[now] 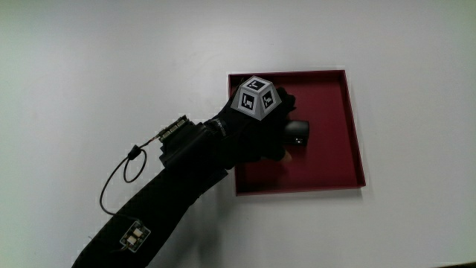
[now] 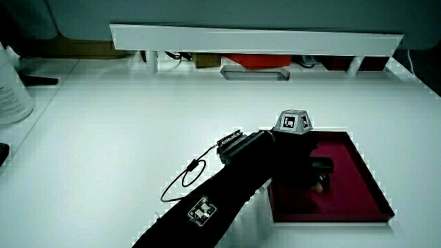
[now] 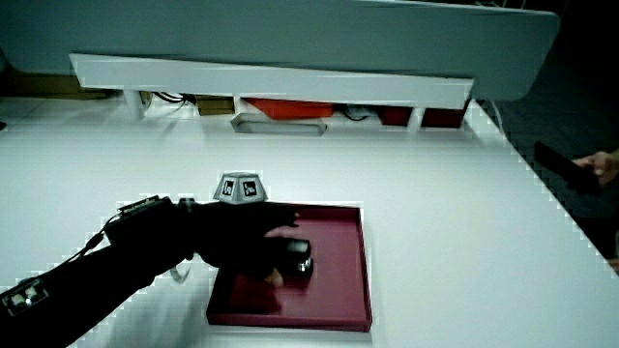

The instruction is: Pick stapper from plate

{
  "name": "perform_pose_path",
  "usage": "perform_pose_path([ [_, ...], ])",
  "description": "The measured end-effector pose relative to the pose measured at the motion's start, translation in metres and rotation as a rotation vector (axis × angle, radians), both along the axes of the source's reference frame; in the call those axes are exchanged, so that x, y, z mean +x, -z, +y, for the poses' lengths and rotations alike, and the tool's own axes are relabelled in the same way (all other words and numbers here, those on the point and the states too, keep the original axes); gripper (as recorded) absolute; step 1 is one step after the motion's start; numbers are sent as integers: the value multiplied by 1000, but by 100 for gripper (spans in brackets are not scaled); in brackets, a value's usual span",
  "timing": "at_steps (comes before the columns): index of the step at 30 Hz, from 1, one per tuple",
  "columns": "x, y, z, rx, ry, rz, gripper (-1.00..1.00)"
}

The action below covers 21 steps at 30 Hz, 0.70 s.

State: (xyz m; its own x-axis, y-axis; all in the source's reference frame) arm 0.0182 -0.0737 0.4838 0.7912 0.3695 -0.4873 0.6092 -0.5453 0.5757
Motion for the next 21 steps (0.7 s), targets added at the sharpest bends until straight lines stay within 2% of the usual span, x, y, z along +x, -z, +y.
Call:
perform_pose_path([
  [6, -1, 5, 0, 74, 27, 40, 40],
  [10, -3, 4, -1, 98, 48, 56, 67],
  [15, -3, 4, 0, 97, 54, 74, 100],
  [20, -5, 4, 0, 104, 58, 89, 100],
  [21, -5, 6, 0, 121, 56, 97, 100],
])
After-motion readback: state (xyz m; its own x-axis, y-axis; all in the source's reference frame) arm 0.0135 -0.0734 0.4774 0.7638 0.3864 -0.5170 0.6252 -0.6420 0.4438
